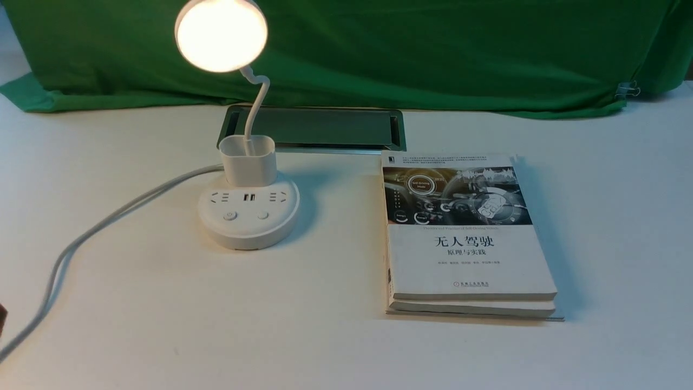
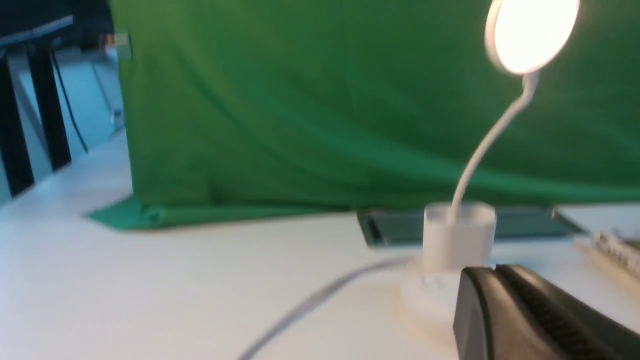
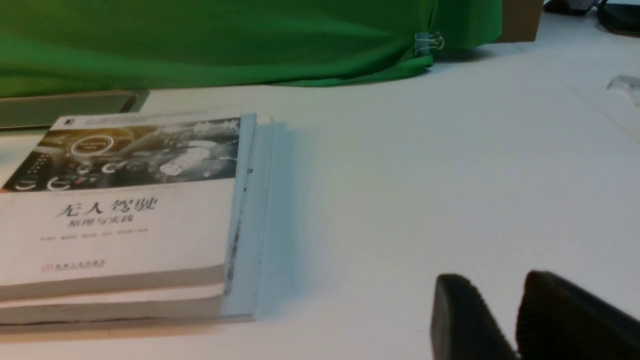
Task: Turn on the desk lamp on the white desktop with your hand.
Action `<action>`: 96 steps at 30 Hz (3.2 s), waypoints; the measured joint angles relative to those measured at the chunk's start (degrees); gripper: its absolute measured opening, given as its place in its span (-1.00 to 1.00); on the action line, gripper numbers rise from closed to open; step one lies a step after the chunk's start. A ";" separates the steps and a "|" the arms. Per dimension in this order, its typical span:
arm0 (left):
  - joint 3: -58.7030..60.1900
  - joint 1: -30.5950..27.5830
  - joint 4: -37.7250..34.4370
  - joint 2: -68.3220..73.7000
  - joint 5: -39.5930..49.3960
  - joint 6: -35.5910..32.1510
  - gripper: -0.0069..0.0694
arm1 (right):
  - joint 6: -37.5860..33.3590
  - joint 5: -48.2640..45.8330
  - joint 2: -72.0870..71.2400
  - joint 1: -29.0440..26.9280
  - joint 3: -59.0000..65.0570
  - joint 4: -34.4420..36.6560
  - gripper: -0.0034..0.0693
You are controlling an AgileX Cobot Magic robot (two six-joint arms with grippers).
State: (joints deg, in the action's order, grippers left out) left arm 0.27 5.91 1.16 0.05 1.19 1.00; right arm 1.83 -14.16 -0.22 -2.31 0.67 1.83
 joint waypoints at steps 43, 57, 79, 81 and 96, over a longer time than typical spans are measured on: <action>0.06 0.60 -2.10 -0.19 14.03 3.31 -0.76 | 0.00 -0.05 0.00 0.00 0.00 0.00 -0.24; 0.06 0.60 -2.10 -0.19 14.03 3.17 -0.76 | 0.00 -0.05 0.00 0.00 0.00 0.00 -0.24; 0.06 0.60 -1.94 -0.19 14.03 3.17 -0.76 | 0.00 0.02 0.00 0.00 0.00 0.00 -0.25; 0.06 0.60 -1.94 -0.19 14.03 3.17 -0.76 | 0.00 0.02 0.00 0.00 0.00 0.00 -0.25; 0.06 0.60 -1.94 -0.19 14.01 3.17 -0.76 | 0.00 -0.04 0.00 0.00 0.00 0.00 -0.25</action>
